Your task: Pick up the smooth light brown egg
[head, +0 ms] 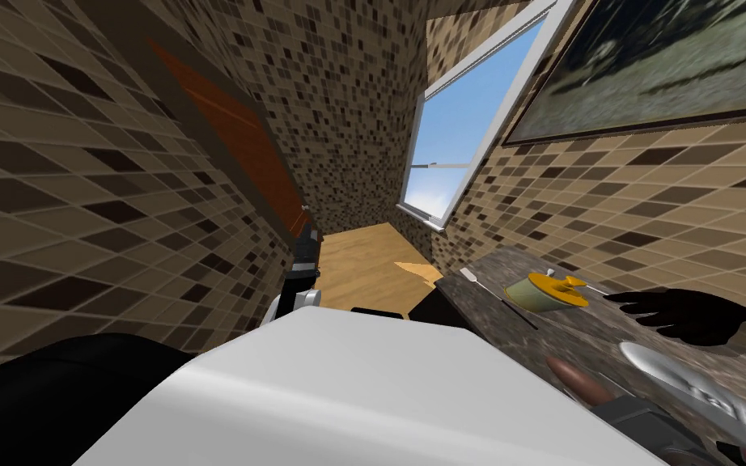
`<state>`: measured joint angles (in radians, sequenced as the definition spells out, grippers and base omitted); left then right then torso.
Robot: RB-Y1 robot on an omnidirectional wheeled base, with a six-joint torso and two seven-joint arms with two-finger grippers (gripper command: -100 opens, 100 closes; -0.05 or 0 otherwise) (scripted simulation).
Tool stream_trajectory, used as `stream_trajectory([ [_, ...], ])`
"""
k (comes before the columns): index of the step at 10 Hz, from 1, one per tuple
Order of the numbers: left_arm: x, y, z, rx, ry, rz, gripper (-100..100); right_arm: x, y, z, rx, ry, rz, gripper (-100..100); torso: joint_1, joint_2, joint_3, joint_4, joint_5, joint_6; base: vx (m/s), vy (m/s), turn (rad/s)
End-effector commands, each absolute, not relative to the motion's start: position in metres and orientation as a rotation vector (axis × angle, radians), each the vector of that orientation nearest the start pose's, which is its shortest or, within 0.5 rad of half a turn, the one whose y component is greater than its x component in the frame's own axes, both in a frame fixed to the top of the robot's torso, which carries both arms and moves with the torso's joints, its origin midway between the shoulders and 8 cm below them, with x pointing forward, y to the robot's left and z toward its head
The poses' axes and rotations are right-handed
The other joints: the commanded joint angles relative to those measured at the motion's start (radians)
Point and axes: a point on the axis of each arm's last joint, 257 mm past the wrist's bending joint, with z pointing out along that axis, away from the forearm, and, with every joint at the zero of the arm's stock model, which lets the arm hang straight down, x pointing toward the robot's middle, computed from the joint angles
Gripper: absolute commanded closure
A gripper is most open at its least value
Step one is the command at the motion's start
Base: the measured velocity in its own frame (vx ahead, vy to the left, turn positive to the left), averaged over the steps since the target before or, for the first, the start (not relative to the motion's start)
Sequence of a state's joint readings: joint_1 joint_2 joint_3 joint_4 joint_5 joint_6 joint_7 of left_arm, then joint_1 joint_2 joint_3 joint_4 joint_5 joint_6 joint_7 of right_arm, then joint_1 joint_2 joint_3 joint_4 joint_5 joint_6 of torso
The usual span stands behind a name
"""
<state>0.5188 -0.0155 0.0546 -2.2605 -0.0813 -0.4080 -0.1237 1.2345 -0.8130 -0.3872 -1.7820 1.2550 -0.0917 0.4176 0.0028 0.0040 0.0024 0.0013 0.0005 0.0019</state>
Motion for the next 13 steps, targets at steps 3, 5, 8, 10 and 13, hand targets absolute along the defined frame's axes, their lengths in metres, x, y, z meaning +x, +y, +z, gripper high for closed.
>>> stream_trajectory([
  [3, 0.358, 0.299, -0.009, -0.664, 0.762, -1.042, 0, 0.077, -0.637, -0.314, -0.844, 2.356, -0.906, -100, -0.001, -0.001, 0.000, 0.000, 0.000, 0.000, -0.059, 0.026, 0.131],
  [5, 0.358, 0.299, -0.009, -0.664, 0.762, -1.042, 0, 0.076, -0.637, -0.315, -0.840, 2.359, -0.904, 100, -0.003, -0.004, -0.002, -0.001, 0.000, 0.000, -0.003, 0.002, -0.004],
  [8, 0.358, 0.299, -0.009, -0.664, 0.762, -1.042, 0, 0.076, -0.638, -0.314, -0.840, 2.358, -0.906, 100, -0.003, -0.005, -0.003, -0.001, 0.000, 0.000, 0.000, 0.000, 0.000],
  [10, 0.358, 0.299, -0.009, -0.664, 0.762, -1.042, 0, 0.081, -0.631, -0.312, -0.870, 2.342, -0.896, 100, -0.003, -0.005, -0.003, -0.001, 0.000, 0.000, 0.022, -0.016, -0.121],
  [13, 0.358, 0.299, -0.009, -0.664, 0.763, -1.042, 0, 0.089, -0.611, -0.308, -0.930, 2.310, -0.873, 100, -0.005, -0.009, -0.005, -0.002, 0.000, 0.001, 0.084, -0.043, -0.210],
])
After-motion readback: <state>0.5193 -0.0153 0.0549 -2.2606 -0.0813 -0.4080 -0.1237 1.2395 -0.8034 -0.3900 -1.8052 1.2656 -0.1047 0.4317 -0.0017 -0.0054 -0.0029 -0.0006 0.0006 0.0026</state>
